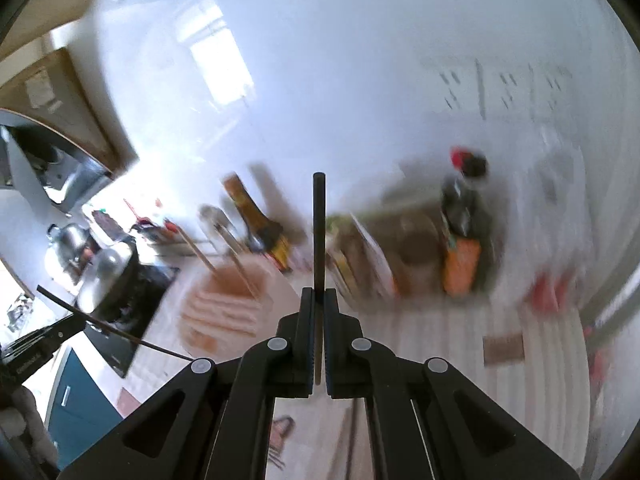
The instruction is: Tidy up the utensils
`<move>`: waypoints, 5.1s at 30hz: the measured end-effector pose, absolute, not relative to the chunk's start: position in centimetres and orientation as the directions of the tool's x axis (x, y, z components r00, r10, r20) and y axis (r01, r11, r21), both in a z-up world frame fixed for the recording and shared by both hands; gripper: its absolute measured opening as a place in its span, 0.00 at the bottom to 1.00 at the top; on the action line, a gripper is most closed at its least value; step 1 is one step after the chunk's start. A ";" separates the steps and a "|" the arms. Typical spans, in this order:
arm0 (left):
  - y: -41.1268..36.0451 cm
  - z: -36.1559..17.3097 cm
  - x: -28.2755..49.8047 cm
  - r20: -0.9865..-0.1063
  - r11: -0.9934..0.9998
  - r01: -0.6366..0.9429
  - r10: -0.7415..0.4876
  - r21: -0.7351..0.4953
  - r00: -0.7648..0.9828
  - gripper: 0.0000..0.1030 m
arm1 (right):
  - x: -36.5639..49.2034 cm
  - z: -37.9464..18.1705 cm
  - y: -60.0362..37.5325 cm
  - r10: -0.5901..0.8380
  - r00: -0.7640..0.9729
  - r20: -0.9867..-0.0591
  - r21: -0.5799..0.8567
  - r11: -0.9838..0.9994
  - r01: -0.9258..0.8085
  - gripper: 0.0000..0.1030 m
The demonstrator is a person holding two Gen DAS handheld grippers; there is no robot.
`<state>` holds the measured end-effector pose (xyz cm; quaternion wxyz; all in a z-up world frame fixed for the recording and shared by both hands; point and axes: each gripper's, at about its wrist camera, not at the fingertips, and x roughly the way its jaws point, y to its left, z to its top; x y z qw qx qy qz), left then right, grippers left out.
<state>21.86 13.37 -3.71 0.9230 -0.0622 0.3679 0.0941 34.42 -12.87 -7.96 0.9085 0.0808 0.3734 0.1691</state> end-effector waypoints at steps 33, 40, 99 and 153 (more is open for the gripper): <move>19.0 -3.7 25.7 -0.667 0.962 -0.260 0.137 -0.088 0.732 0.71 | 34.5 -1.1 -11.1 0.386 0.760 -0.522 0.314 0.916 -0.249 0.00; 22.4 -12.1 24.3 -0.784 0.942 -0.336 0.214 0.008 0.582 0.71 | 30.7 -9.9 -15.1 0.367 0.610 -0.702 0.425 0.904 -0.055 0.00; 25.2 -32.6 29.8 -0.943 0.964 -0.071 0.267 0.258 0.197 0.65 | 31.9 -34.5 -6.6 0.177 0.072 -0.982 0.185 0.973 0.140 0.36; 22.0 -32.3 25.8 -0.984 0.994 -0.076 0.089 0.078 0.151 0.53 | 29.4 -34.6 -12.3 0.286 0.067 -0.956 0.294 0.939 0.179 0.36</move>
